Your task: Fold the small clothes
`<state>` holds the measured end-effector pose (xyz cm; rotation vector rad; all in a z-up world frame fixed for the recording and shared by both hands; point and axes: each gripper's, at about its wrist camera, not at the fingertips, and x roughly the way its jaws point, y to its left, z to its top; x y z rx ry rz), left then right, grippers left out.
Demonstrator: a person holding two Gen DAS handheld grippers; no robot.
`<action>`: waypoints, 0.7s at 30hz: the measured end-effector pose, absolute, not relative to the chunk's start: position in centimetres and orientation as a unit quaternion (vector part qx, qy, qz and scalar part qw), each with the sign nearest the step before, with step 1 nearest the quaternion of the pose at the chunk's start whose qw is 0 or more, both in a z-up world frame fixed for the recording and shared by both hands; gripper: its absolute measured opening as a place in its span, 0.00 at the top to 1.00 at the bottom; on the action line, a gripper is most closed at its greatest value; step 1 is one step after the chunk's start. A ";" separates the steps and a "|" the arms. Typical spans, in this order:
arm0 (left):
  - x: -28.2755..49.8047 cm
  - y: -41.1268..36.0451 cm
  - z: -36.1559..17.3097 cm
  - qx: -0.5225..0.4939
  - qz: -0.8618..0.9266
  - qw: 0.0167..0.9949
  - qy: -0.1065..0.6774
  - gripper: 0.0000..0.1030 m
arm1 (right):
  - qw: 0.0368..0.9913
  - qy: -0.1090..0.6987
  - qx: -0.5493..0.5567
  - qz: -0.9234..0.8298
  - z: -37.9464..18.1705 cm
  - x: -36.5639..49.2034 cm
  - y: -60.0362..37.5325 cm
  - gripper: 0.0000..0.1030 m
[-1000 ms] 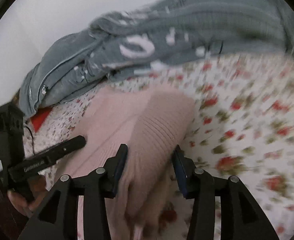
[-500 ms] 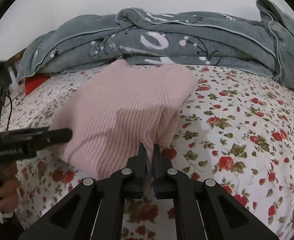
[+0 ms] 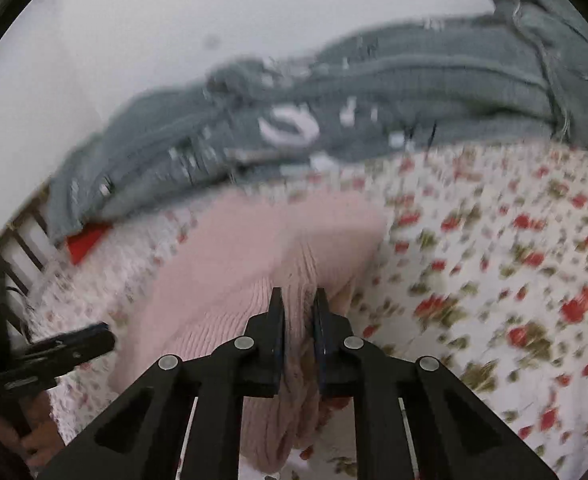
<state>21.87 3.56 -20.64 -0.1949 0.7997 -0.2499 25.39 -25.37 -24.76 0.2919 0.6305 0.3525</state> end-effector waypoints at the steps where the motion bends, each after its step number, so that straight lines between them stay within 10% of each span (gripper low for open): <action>1: 22.0 3.8 -20.5 -0.094 -0.125 0.911 0.381 0.49 | 0.924 0.308 0.152 0.168 -25.1 25.4 -25.8 0.88; 7: 24.9 3.3 -19.8 -0.092 -0.127 0.917 0.367 0.49 | 0.921 0.352 0.084 0.140 -25.7 26.6 -24.1 0.68; 21: 37.1 0.3 -21.5 -0.072 -0.195 0.894 0.398 0.49 | 0.923 0.348 0.027 0.165 -27.1 30.7 -21.9 0.67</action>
